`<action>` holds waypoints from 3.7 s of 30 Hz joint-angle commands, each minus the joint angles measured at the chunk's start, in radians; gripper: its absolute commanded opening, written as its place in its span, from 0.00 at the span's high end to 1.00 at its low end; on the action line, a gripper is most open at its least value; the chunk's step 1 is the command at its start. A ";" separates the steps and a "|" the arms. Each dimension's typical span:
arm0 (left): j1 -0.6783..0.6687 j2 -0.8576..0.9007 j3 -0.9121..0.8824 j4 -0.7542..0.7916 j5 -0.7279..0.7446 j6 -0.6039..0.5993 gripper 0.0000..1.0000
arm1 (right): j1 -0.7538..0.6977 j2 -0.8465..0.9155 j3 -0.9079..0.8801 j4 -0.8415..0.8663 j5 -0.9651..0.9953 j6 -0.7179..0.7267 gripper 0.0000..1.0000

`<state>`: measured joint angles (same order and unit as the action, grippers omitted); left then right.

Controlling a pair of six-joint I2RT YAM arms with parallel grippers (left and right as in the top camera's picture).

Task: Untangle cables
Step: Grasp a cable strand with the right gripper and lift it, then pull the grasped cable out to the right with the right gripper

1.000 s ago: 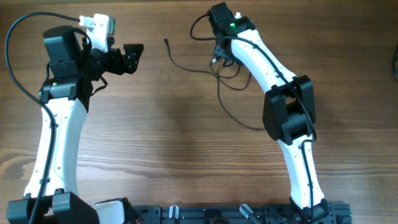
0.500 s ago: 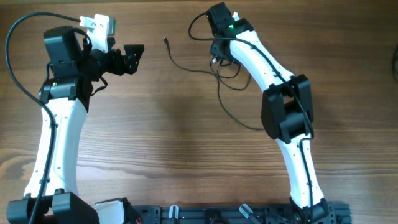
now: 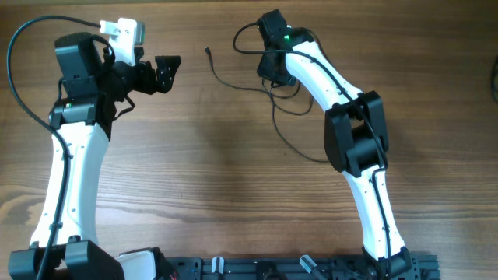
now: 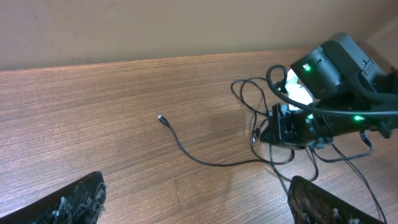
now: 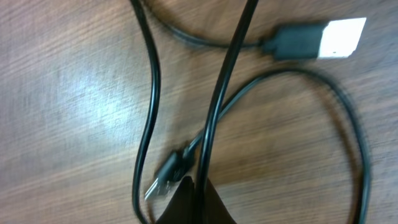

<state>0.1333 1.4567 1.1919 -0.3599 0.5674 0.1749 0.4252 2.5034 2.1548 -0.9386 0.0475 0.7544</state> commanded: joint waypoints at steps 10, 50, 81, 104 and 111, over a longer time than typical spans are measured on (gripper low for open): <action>0.006 0.006 0.014 -0.004 0.020 0.005 0.04 | 0.048 -0.449 0.021 -0.176 0.094 -0.183 0.95; 0.006 0.006 0.014 -0.019 0.019 0.005 0.03 | 0.048 -0.027 0.010 0.045 0.138 -0.111 0.57; 0.006 0.006 0.014 -0.020 0.020 0.005 0.02 | 0.042 -0.256 0.008 -0.059 0.162 -0.208 0.96; 0.006 0.006 0.014 -0.072 0.169 0.043 0.02 | -0.058 -0.816 0.008 -0.418 0.343 -0.256 0.96; 0.006 0.006 0.014 -0.076 0.172 0.043 0.02 | -0.267 -0.864 0.008 -0.486 0.357 -0.257 0.95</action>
<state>0.1333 1.4567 1.1919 -0.4343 0.7094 0.1982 0.2245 1.6714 2.1563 -1.4185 0.3679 0.5060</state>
